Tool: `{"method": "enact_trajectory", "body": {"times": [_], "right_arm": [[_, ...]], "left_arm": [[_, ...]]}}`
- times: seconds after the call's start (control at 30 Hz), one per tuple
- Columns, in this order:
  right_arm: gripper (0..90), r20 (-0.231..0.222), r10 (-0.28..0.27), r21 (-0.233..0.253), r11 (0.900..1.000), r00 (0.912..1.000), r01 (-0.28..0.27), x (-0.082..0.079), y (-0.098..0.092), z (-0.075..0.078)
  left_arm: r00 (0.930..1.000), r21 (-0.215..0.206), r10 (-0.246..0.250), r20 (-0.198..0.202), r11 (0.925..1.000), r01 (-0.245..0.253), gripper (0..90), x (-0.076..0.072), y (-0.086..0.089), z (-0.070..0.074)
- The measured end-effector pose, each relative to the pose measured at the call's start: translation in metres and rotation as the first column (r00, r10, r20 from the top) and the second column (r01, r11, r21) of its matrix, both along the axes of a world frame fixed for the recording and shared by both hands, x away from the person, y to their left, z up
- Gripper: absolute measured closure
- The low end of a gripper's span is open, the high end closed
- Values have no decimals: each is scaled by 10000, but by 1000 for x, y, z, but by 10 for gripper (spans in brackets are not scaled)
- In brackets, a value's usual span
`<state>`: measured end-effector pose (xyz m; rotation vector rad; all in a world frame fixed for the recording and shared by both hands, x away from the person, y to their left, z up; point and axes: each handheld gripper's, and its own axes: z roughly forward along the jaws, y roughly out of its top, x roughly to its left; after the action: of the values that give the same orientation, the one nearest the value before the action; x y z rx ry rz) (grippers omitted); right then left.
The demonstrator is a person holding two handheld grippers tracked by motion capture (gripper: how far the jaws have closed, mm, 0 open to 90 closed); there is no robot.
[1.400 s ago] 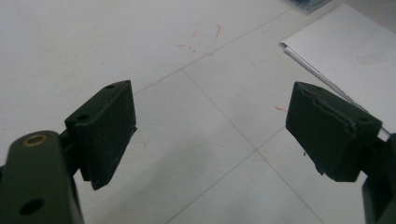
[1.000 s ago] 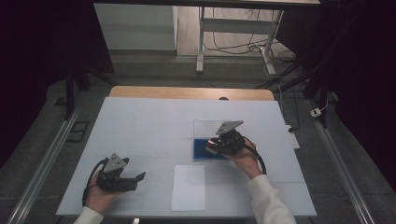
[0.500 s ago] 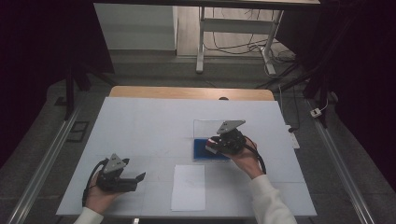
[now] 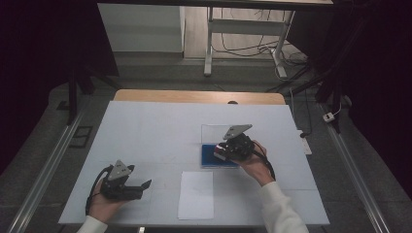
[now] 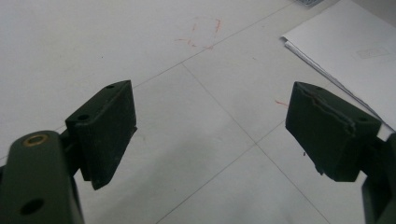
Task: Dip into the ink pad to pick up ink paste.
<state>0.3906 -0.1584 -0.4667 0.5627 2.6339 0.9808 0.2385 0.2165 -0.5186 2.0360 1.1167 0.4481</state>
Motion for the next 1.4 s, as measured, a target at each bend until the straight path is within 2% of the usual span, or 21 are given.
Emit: {"method": "enact_trajectory", "body": {"times": [0.1,0.37,0.6,0.93,1.17,1.4], "right_arm": [[701,-143,-94,-84,9999,9999,92,1,2,-2],[701,-292,-252,176,9995,9993,258,4,0,-3],[701,-406,-313,-65,9995,9987,310,7,1,-8],[702,-668,-406,-25,9992,9969,405,8,0,-9],[703,-531,-429,-503,9979,9977,402,7,4,-7],[705,-726,-529,-615,9969,9960,484,9,5,-9]], "left_arm": [[10000,7,28,-12,10000,-28,166,0,0,0],[10000,35,9,-11,10000,-8,167,0,1,0],[10000,55,-21,-28,10000,22,167,0,1,-1],[10000,31,-3,-56,10000,3,167,0,2,-1],[10000,20,-18,-50,10000,18,168,-1,2,-1],[10000,24,-18,-68,10000,18,167,0,2,-1]]}}
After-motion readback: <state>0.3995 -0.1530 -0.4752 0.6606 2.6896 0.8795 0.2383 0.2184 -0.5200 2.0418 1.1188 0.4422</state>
